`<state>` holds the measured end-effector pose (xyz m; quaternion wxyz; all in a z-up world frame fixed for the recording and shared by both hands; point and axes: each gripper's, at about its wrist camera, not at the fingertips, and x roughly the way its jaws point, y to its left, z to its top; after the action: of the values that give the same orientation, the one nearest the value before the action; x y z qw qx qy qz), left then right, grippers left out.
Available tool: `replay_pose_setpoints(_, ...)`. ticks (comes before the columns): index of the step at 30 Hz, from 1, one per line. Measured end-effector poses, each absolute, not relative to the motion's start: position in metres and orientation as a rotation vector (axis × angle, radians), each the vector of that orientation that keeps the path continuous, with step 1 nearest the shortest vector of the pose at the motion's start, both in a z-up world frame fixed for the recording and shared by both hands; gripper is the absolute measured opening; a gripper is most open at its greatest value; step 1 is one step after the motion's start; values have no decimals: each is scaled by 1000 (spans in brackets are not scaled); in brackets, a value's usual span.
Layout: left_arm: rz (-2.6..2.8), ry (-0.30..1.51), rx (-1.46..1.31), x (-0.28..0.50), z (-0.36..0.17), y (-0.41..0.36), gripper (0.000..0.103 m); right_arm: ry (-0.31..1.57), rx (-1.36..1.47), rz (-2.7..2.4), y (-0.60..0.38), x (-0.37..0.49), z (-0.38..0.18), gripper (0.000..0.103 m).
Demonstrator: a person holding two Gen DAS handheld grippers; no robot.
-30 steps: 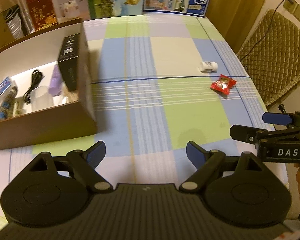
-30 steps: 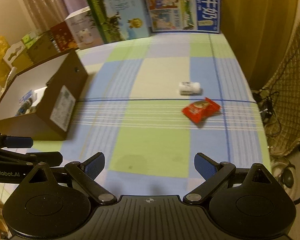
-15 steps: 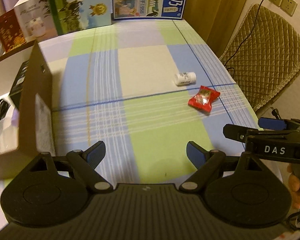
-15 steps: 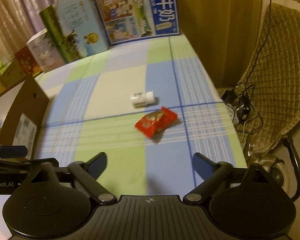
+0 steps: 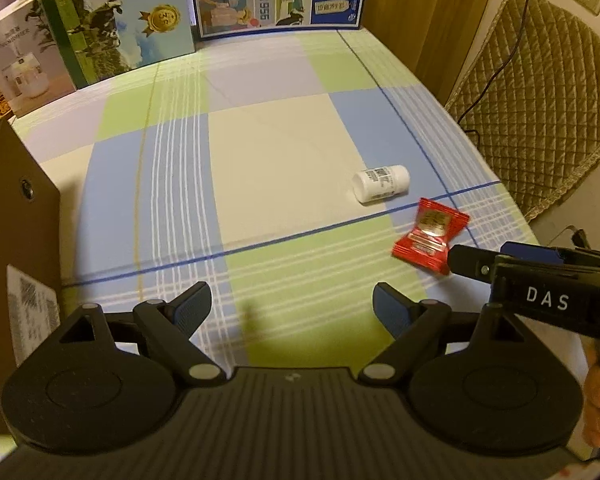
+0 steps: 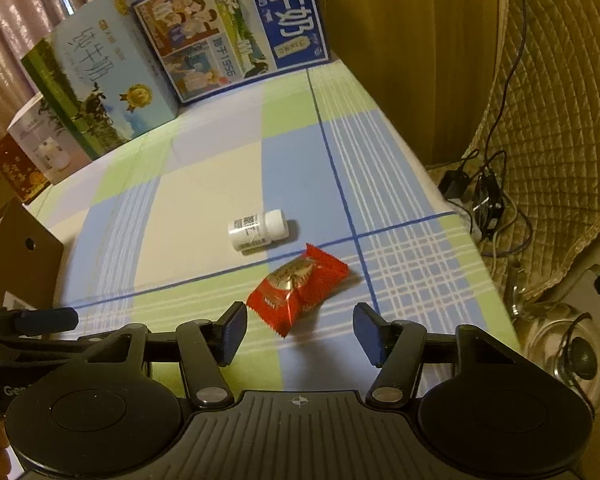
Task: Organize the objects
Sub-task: 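Lower the right gripper onto the red candy packet and close it, then grasp the white pill bottle with the left gripper while the right gripper holds the candy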
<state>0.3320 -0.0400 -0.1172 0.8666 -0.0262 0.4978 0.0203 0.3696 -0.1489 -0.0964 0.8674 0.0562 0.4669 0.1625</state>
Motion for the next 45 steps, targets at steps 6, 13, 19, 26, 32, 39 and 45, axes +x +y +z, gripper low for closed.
replay_pose_setpoints(6, 55, 1067, -62, 348, -131, -27, 85, 998, 142, 328, -140, 388, -110, 55)
replay_pose_setpoints(13, 56, 1075, -59, 363, -139, -19, 85, 1023, 140, 292, -127, 408, -124, 54)
replay_pose_setpoints(19, 24, 1076, -49, 374, -144, -25, 84, 1007, 48, 295, -130, 411, -132, 36)
replay_pose_setpoints(26, -60, 1059, -34, 389, -148, -48, 80, 954, 41, 259, -157, 416, -128, 34)
replay_pose_setpoints(32, -68, 1046, -99, 408, -152, -67, 74, 915, 70, 266, -177, 429, -128, 34)
replay_pose_setpoints(39, -3, 1052, -201, 432, -162, -82, 67, 868, 76, 312, -188, 441, -126, 34)
replay_pose_setpoints(45, 43, 1048, -212, 445, -165, -94, 61, 865, 81, 327, -193, 450, -127, 34)
